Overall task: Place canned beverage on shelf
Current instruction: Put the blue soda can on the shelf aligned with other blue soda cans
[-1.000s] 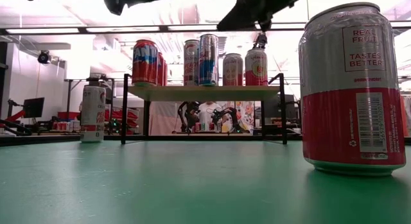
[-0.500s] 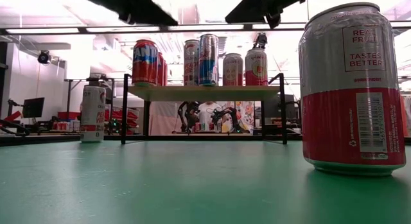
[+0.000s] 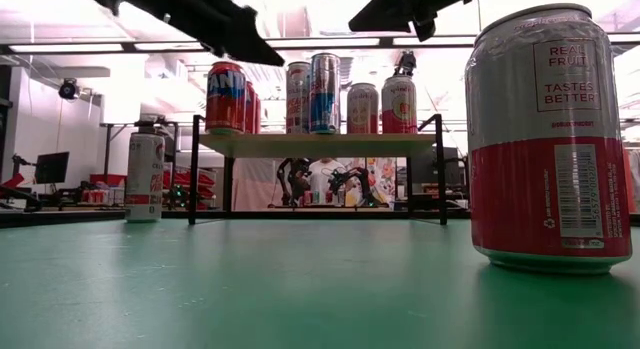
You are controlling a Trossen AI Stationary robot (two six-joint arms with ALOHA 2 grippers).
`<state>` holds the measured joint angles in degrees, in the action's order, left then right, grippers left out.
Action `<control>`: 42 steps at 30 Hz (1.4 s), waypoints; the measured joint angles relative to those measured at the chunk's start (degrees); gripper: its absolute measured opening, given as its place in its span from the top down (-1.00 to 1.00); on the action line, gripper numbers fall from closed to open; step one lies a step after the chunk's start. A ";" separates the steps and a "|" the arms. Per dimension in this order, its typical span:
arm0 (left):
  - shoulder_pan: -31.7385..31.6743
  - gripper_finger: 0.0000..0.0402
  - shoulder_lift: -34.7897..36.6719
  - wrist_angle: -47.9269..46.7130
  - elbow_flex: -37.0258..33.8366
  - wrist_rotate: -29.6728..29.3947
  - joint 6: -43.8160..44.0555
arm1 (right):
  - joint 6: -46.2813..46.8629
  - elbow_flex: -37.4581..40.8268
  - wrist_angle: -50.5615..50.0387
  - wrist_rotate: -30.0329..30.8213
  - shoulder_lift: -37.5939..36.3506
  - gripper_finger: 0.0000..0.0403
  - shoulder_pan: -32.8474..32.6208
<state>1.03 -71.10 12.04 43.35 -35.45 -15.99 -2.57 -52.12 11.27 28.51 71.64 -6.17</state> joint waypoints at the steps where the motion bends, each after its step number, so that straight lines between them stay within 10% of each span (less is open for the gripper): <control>1: -1.14 1.00 -0.51 0.83 0.00 0.49 -0.14 | 0.07 0.00 0.02 0.00 0.00 0.96 0.11; 6: -5.03 1.00 -3.35 3.16 0.03 6.72 -0.04 | 1.05 0.00 -0.33 0.06 0.00 0.96 0.21; 42: -7.24 1.00 -14.17 11.41 6.43 1.51 0.21 | 1.07 0.00 -0.81 0.04 0.13 0.96 0.21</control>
<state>-6.22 -85.27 23.45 49.78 -33.93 -15.78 -1.50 -52.12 10.46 28.56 71.77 -5.96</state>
